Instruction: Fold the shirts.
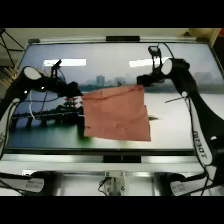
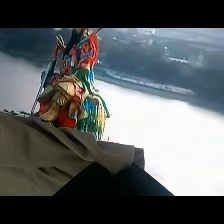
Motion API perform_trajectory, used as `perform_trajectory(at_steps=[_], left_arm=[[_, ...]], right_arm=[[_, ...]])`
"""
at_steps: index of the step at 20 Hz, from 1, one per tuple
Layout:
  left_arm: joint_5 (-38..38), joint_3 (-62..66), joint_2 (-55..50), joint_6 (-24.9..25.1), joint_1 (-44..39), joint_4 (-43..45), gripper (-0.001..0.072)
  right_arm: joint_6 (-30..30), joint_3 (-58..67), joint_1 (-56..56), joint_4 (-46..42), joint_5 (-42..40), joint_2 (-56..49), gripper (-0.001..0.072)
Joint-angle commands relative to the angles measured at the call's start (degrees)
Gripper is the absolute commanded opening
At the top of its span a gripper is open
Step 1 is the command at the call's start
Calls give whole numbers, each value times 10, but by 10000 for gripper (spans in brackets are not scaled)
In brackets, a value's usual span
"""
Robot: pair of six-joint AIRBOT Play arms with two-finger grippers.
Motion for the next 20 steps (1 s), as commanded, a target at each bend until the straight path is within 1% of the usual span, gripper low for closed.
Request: perform_trajectory(at_steps=[1,2,4,5,6,7,8,10,13,15,17,18,20], left_arm=[[2,83,-72,25,2,-2,32],[-24,83,-68,25,0,14,32],[-106,75,-64,3,-17,90,32],[-118,59,-55,4,-31,118,31],[-105,32,-35,4,-48,142,30],[-76,0,-7,3,-63,163,30],[-44,-40,28,-8,-74,177,30],[-18,-127,94,-33,-76,176,30],[21,-263,172,-33,-75,160,31],[56,-325,181,-31,-75,131,31],[93,-359,167,-31,-75,103,32],[94,-363,159,-28,-76,90,32],[91,-363,150,-14,-84,75,32]], right_arm=[[-9,29,1,6,27,-22,46],[-9,29,1,4,85,-13,46],[-2,28,2,5,199,-4,45],[-2,22,5,4,237,1,46],[-2,6,7,0,259,13,45],[2,-18,7,1,264,32,45],[7,-47,6,1,265,56,45],[19,-123,6,8,263,111,45],[37,-258,6,34,241,191,45],[64,-339,6,50,181,227,45],[69,-398,6,100,137,228,46],[68,-423,6,124,125,225,46],[67,-455,6,131,117,222,46]])
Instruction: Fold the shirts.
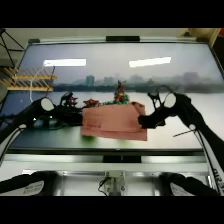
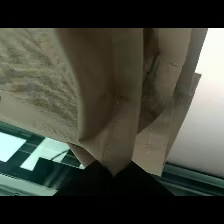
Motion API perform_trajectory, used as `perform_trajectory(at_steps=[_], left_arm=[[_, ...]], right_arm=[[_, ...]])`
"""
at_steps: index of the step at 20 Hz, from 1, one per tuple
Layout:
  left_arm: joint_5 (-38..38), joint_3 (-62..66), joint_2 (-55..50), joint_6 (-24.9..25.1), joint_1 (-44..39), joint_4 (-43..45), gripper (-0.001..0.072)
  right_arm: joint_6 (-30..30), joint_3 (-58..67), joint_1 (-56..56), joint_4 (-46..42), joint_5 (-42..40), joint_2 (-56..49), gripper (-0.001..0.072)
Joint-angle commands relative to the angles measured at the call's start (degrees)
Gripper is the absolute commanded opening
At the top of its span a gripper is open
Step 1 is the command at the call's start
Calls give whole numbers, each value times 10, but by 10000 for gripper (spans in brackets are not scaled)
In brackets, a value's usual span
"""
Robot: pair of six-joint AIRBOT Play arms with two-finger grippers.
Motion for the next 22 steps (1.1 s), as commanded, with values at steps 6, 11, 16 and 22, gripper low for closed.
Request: perform_trajectory(at_steps=[6,11,16,22], left_arm=[[-84,-10,2,35,-14,-28,54],[-127,1,30,51,-12,-28,136],[-130,1,52,50,1,-28,415],[-150,1,102,50,20,-32,415]], right_arm=[[-47,-68,-14,49,-12,14,658],[-78,25,-110,52,14,52,688],[-123,26,-183,78,3,-56,689],[-169,26,-153,187,-16,-181,689]])
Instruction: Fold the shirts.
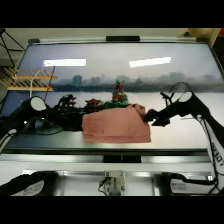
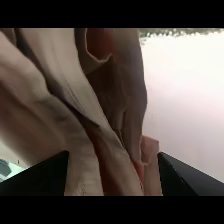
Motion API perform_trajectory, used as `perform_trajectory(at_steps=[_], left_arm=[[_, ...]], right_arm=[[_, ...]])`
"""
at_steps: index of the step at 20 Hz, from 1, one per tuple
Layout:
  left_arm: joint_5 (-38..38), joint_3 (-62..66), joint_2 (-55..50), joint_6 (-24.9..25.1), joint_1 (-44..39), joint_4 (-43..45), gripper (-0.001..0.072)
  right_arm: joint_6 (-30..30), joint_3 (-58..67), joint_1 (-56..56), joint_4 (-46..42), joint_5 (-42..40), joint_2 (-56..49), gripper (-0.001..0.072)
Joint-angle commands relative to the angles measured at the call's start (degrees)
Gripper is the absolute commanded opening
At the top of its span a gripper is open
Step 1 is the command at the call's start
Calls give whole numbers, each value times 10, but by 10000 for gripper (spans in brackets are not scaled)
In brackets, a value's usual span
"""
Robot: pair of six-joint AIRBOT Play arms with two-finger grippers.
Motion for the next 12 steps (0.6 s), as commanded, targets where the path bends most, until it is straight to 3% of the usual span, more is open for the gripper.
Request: perform_trajectory(at_steps=[1,3,4,6,12], left_arm=[[-8,0,35,0,10,-2,416],[-6,0,55,-4,11,-2,415],[-6,0,63,-5,11,-2,415],[-6,0,73,-16,11,-2,415],[-6,0,75,-41,11,-2,398]], right_arm=[[-23,1,23,45,-14,-56,689],[-26,1,51,50,-19,-66,688],[-26,1,64,51,-23,-68,637],[-26,1,80,59,-37,-68,43],[-23,109,-1,75,-4,-45,46]])
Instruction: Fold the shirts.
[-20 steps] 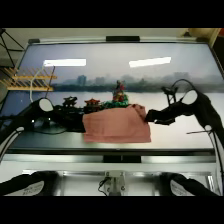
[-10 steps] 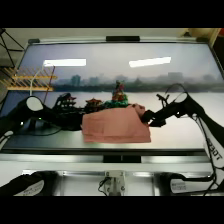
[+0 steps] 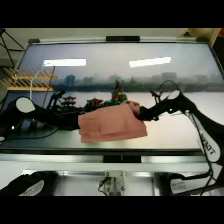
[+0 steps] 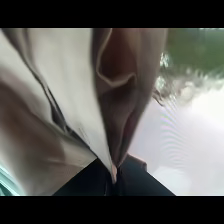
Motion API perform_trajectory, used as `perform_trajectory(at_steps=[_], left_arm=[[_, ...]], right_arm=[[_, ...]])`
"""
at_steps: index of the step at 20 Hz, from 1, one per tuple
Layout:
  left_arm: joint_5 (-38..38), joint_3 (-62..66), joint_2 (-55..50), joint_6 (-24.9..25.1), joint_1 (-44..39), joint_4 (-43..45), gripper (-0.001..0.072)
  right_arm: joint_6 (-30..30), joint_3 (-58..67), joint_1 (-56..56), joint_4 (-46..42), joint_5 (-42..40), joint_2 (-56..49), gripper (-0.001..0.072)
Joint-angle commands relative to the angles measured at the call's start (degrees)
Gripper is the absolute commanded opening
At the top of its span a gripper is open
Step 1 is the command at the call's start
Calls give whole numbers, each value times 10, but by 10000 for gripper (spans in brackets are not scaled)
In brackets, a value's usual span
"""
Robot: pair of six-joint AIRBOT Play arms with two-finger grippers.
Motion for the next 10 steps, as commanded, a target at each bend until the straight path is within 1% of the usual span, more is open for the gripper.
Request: perform_trajectory(at_steps=[1,4,6,8,10], left_arm=[[1,0,3,-14,0,0,396],[3,0,3,-14,0,0,396],[12,0,3,-20,0,0,396],[23,0,3,-30,0,0,395],[27,0,3,-33,0,0,396]], right_arm=[[9,75,-75,-6,22,26,46],[31,110,-216,-64,59,73,46],[40,110,-318,-125,94,105,46],[50,110,-421,-180,107,134,46],[72,100,-533,-169,90,160,46]])
